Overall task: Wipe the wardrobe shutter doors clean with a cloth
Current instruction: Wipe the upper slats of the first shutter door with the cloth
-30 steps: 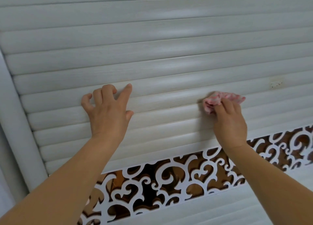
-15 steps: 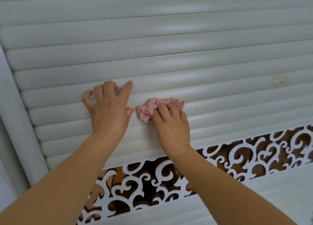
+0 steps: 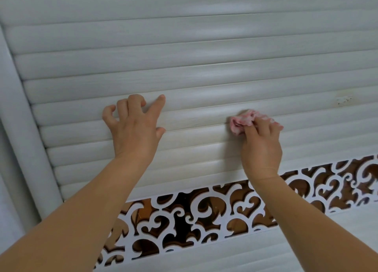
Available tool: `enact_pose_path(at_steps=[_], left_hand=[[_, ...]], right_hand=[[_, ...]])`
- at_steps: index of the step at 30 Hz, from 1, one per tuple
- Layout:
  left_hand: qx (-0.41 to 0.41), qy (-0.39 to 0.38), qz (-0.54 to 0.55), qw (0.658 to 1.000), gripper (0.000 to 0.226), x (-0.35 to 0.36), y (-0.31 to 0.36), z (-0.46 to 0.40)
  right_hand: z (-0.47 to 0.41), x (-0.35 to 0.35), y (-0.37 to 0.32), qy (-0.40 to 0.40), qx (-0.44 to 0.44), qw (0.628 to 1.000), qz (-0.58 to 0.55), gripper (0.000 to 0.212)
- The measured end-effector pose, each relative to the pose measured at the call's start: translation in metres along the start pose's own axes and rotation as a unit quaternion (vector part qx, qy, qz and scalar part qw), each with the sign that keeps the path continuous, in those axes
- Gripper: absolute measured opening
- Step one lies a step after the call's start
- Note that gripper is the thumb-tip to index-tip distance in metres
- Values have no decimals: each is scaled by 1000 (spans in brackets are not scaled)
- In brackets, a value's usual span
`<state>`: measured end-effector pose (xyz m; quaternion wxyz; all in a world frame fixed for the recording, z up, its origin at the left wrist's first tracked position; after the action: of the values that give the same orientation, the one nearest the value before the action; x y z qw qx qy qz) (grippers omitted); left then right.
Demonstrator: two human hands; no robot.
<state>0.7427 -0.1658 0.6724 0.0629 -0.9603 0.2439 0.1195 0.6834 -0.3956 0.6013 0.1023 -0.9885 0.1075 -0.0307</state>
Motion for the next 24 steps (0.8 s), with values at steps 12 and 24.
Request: enact_pose_path(at_steps=[12, 24], left_hand=[[27, -4, -18, 999, 65, -28, -69, -21], [-3, -135, -85, 987, 66, -51, -111, -13]], right_hand=[[24, 20, -144, 4, -139, 983, -122, 35], [49, 35, -257, -18, -189, 963, -192, 42]])
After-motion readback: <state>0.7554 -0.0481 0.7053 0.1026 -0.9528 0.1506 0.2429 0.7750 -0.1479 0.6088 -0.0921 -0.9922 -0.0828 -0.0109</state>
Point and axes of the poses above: each hand's wrist, its own z-axis away from the middle knuckle, its own x-axis out of the palm, y = z × x, the point moved 1 cm from there along -z, towards the middle knuckle, and after that the axes turned 11 degrees about y, right-handed, at the moved point
